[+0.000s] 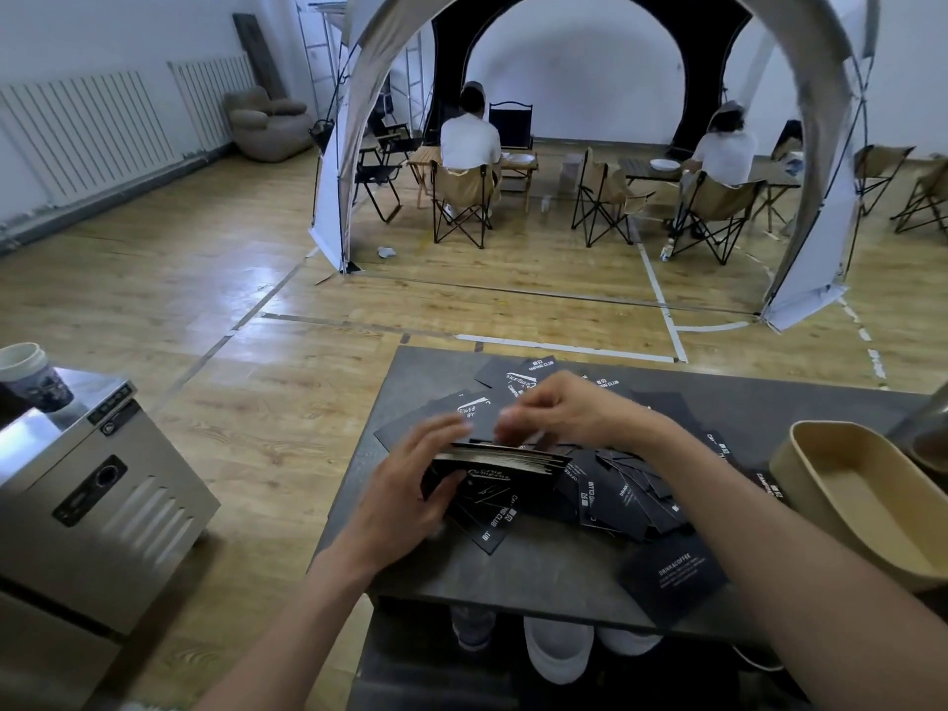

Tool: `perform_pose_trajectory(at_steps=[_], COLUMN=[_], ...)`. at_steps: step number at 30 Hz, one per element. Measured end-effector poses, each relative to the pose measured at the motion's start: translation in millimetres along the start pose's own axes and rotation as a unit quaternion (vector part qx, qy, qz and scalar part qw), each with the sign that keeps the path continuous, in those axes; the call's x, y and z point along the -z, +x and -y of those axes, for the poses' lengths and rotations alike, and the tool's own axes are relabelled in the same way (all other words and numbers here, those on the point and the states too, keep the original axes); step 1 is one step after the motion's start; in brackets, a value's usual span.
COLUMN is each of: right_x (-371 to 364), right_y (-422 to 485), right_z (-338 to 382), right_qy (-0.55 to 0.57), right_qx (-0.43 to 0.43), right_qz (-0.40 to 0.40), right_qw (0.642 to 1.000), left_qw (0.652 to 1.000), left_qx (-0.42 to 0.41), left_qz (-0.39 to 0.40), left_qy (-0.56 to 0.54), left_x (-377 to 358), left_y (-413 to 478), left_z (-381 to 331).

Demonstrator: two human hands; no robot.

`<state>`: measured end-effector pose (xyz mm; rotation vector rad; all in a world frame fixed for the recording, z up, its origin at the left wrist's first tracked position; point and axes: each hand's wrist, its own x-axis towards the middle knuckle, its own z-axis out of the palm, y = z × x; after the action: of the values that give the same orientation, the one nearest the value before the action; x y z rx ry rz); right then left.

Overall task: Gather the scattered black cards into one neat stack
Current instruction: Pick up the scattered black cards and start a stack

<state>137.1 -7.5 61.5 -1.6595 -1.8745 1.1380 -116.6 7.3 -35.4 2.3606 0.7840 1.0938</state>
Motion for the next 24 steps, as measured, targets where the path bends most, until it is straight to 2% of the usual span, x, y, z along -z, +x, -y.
perform_pose_trajectory(at_steps=[1, 2, 3, 4, 5, 7, 14, 16, 19, 22, 24], right_x=[3, 9, 13, 15, 14, 8, 8, 11, 15, 15, 11], right_y=[4, 9, 12, 14, 14, 13, 10, 7, 7, 8, 6], right_z=[-5, -12, -19, -24, -28, -33, -34, -32, -29, -29, -30], right_qy=[0.024, 0.004, -0.064, -0.137, -0.201, -0.267, -0.305, -0.274, -0.16, 0.035, 0.203], right_qx=[0.004, 0.008, 0.002, -0.012, -0.031, -0.042, 0.003, 0.017, 0.019, 0.01, 0.013], right_qz=[-0.066, -0.13, -0.17, -0.169, -0.133, -0.074, -0.107, -0.134, -0.175, -0.187, -0.208], right_qw=[0.998, 0.991, 0.983, 0.976, 0.97, 0.96, 0.946, 0.952, 0.971, 0.982, 0.957], left_qw=[1.0, 1.0, 1.0, 1.0, 1.0, 1.0, 1.0, 1.0, 1.0, 1.0, 0.999], left_qx=[-0.006, -0.006, -0.001, 0.004, 0.007, 0.004, -0.001, 0.001, 0.01, 0.021, 0.039], left_qz=[-0.001, -0.003, -0.004, -0.002, 0.0, 0.009, 0.013, 0.015, 0.018, 0.01, 0.004], left_qy=[0.009, 0.016, 0.017, 0.014, 0.009, 0.004, 0.018, 0.019, 0.018, 0.014, 0.004], left_x=[0, 0, -1, -1, -1, -1, 0, 1, 2, 1, 1], left_y=[0, -1, -1, -2, -2, -2, -2, -2, -1, -2, -3], left_z=[2, 3, 3, 3, 3, 2, 3, 1, 1, 1, 1])
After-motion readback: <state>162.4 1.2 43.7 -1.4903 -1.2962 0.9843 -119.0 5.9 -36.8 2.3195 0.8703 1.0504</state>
